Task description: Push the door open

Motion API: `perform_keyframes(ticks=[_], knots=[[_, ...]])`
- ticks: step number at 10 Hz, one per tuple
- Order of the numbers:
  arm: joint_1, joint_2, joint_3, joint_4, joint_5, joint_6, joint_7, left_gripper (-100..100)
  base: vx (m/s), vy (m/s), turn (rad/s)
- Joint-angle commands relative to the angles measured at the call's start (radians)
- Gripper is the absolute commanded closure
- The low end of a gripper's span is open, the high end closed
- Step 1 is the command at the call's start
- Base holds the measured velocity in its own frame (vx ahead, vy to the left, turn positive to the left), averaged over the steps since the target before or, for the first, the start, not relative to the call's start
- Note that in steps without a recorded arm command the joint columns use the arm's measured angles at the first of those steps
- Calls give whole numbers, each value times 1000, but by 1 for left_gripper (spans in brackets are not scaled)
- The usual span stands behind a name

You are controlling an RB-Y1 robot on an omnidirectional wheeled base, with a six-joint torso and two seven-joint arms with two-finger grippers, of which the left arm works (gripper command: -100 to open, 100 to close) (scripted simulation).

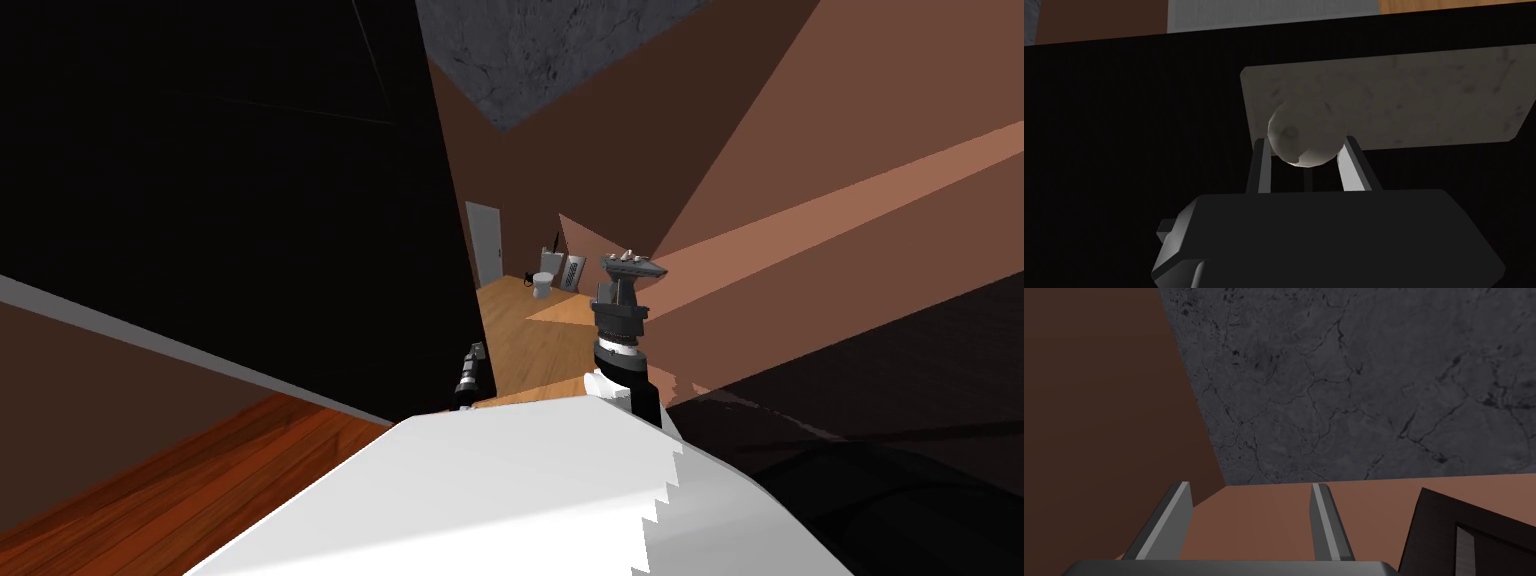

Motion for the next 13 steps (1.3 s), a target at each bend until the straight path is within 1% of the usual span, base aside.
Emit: perform_keyframes(ticks=[1, 4, 6, 7, 8, 10, 11, 12, 13], knots=[[-5, 13, 21, -8, 11, -5, -6, 100, 162, -73, 53], [-9, 17, 56, -11, 32, -2, -17, 100, 184, -76, 70], [-12, 10, 81, -13, 48, 0, -24, 100, 195, -85, 93], [-13, 4, 92, -14, 55, 1, -28, 100, 200, -95, 74], [-14, -6, 108, -16, 64, 2, -32, 100, 205, -77, 105], [-16, -26, 126, -17, 76, 4, -38, 100, 175, -60, 79], [-13, -16, 124, -13, 73, 4, -36, 100, 72, -23, 40], [-14, 3, 144, -16, 87, -1, -44, 100, 156, -26, 48], [-14, 9, 151, -17, 92, -1, -47, 100, 210, -58, 58]])
